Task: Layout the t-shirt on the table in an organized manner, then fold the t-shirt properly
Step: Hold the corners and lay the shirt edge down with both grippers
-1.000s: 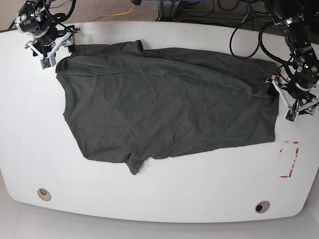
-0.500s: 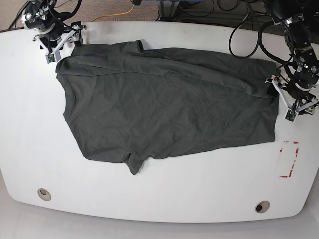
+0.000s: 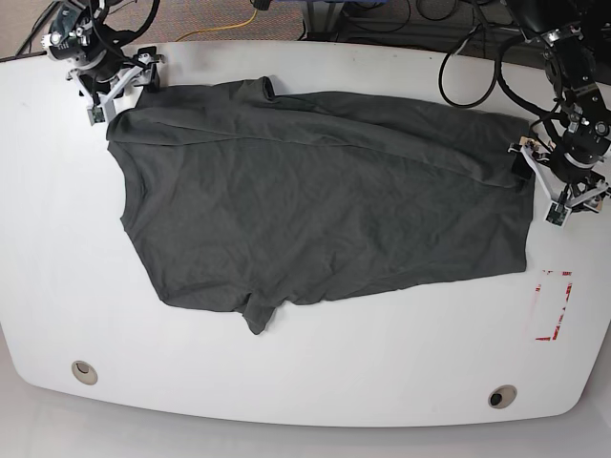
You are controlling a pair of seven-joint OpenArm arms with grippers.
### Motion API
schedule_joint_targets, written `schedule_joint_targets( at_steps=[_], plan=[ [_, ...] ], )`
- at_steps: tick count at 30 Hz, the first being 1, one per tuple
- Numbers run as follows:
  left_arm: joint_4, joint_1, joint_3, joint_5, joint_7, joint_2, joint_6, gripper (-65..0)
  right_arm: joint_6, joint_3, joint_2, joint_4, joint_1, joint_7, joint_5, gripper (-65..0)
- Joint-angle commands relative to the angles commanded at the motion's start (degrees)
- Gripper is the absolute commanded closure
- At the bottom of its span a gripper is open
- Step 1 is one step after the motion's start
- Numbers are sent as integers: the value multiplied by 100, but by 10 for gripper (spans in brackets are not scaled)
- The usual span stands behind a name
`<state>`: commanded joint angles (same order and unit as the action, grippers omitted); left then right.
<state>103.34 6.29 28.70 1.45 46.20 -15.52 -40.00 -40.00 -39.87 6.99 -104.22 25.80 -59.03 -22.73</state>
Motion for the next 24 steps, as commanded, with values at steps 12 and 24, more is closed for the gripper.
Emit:
schedule_joint_targets(
  at_steps=[12,24],
  plan=[
    [0,9,9,0,0,0,0,-506,0,440,-9,-26,35,0,0,-404],
    [-9,88,9,0,-26,0,0,-506,0,440,-9,-18,9,0,0,-92]
  ],
)
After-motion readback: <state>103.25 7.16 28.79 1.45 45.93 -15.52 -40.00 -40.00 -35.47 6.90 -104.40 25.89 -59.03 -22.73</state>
